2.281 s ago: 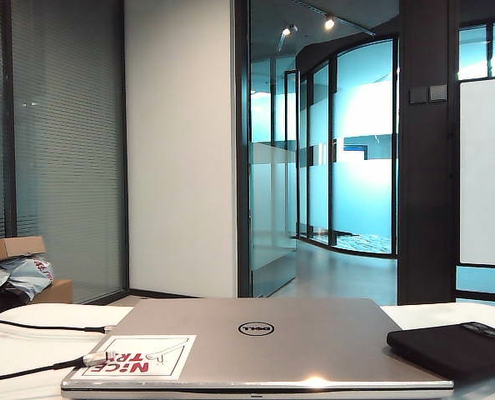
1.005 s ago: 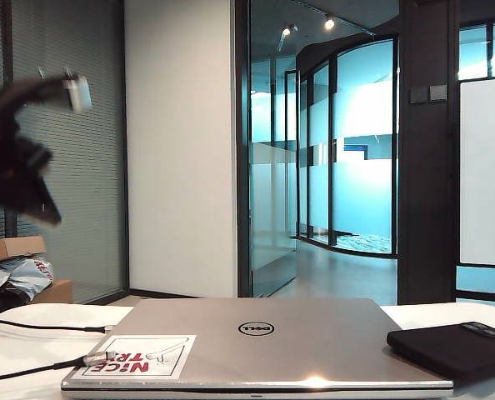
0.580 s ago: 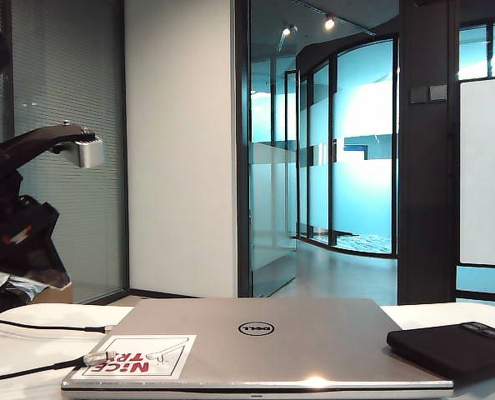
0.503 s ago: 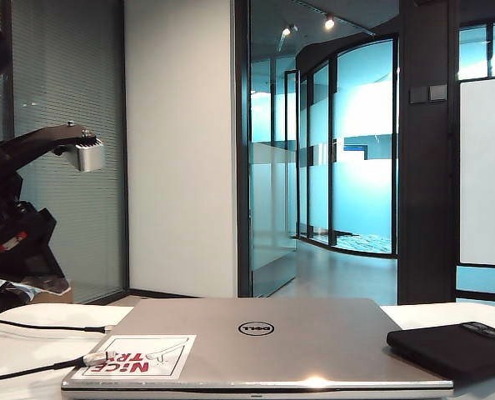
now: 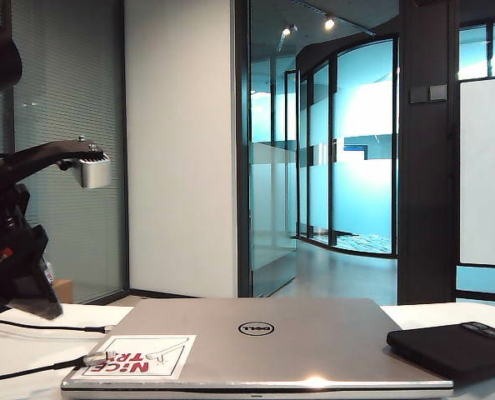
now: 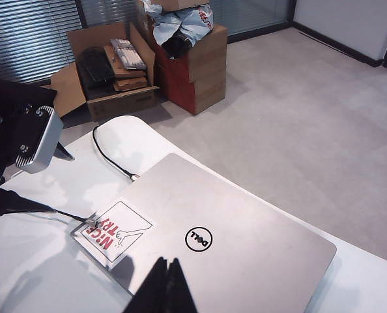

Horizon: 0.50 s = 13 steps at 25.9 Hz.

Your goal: Pick up the charging cable and the phone, plug the charging cable into the charging port on the phone, and finally place them back on the table.

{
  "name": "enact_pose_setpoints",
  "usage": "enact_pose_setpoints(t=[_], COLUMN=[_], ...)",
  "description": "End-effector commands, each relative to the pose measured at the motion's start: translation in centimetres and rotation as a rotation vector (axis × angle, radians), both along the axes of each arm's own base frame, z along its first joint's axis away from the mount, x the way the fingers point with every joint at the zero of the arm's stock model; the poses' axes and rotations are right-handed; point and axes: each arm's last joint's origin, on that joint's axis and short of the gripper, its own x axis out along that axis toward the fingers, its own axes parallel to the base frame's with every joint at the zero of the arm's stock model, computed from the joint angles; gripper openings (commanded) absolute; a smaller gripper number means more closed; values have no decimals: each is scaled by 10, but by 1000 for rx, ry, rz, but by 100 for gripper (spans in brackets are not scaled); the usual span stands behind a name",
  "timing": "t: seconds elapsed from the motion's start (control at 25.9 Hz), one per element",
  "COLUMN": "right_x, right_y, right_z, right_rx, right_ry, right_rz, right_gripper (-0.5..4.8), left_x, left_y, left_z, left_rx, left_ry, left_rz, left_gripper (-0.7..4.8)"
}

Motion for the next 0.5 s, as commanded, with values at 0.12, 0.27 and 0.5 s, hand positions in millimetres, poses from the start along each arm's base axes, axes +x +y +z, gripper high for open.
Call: enact_pose_setpoints(t=[0.12,0.27,0.5], right_x=[0,0,0], right_y=[0,0,0], right_z=[3,3,3], right_rx=[8,8,8], right_ry=[-19,-19,-18], right_rz=[0,0,0], right_gripper=[-2,-2,-2], left_x=[-5,-9,-5], left_y=[2,3,1], left_z=[-7,-12,-28], left_rx=[3,10,32], left_ry=[23,42,107], left_rz=[-5,-9,-9], left_gripper=[466,467,466])
